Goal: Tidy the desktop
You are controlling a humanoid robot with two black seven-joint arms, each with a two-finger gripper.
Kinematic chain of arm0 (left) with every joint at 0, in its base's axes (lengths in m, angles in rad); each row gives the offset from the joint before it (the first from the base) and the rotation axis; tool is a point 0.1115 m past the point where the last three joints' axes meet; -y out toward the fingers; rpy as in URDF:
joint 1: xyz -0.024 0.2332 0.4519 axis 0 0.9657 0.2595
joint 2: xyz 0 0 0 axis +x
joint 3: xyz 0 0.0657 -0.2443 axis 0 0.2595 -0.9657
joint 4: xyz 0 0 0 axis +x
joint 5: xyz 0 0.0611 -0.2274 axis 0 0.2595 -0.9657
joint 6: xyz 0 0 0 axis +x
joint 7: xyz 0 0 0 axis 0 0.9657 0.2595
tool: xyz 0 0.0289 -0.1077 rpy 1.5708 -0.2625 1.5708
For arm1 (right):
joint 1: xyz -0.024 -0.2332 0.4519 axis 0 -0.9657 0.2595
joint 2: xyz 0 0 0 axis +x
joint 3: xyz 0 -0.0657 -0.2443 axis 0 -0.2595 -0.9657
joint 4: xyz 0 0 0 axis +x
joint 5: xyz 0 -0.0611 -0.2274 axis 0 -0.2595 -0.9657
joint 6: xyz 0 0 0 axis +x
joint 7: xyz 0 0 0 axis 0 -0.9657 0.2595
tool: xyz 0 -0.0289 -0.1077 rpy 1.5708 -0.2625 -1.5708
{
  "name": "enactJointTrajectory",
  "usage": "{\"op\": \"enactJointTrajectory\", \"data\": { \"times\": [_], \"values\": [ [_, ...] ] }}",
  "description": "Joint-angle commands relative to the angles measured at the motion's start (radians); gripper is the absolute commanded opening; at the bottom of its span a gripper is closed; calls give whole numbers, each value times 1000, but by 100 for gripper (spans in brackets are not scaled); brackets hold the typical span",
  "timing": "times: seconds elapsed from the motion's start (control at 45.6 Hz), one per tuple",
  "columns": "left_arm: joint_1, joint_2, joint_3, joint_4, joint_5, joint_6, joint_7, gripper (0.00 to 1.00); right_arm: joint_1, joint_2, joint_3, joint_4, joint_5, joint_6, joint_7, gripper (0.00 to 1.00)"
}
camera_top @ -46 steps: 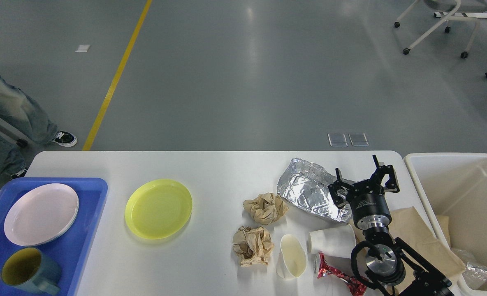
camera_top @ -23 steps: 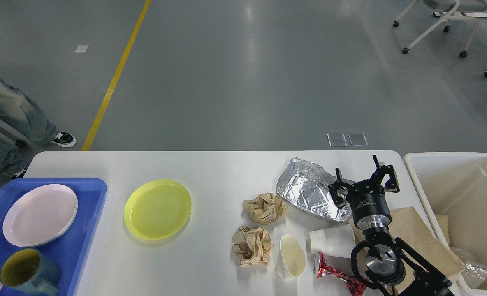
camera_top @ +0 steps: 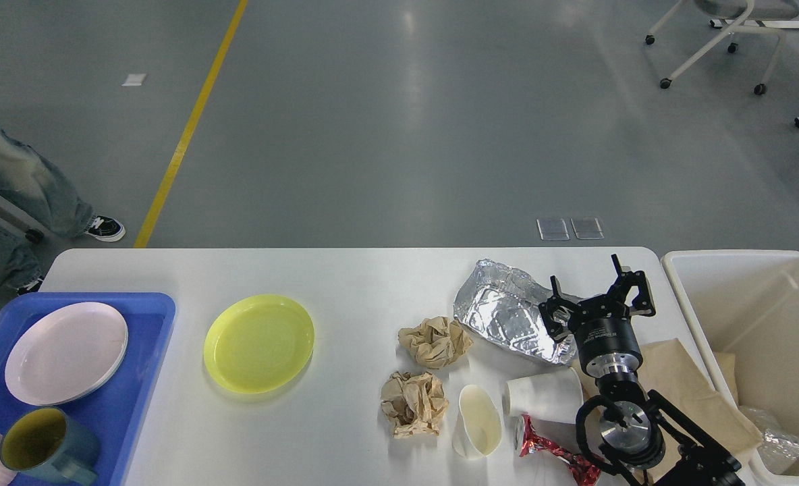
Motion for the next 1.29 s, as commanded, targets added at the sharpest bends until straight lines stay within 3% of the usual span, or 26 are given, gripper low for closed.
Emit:
{"op": "enactJointTrajectory", "data": {
  "times": [0.0,0.329,0.482,0.614,0.68,0.877,1.074,1.271],
  "values": [
    [1,3,4,-10,-7,9,-7,95,0,0,0,-1,0,0,0,100],
    [-100,115,60,-148,-13,-80,-3,96,0,0,0,0,0,0,0,100],
    [-298,147,223,-203,-15,-108,-3,96,0,0,0,0,0,0,0,100],
    [-540,124,421,-229,-18,-205,-7,96,0,0,0,0,0,0,0,100],
    [-661,74,533,-246,-37,-258,-8,96,0,0,0,0,0,0,0,100],
    [-951,-106,780,-369,-162,-258,-3,96,0,0,0,0,0,0,0,100],
    [-1252,-299,927,-537,-294,-258,7,96,0,0,0,0,0,0,0,100],
    [-1476,-546,992,-728,-442,-258,9,96,0,0,0,0,0,0,0,100]
  ]
}}
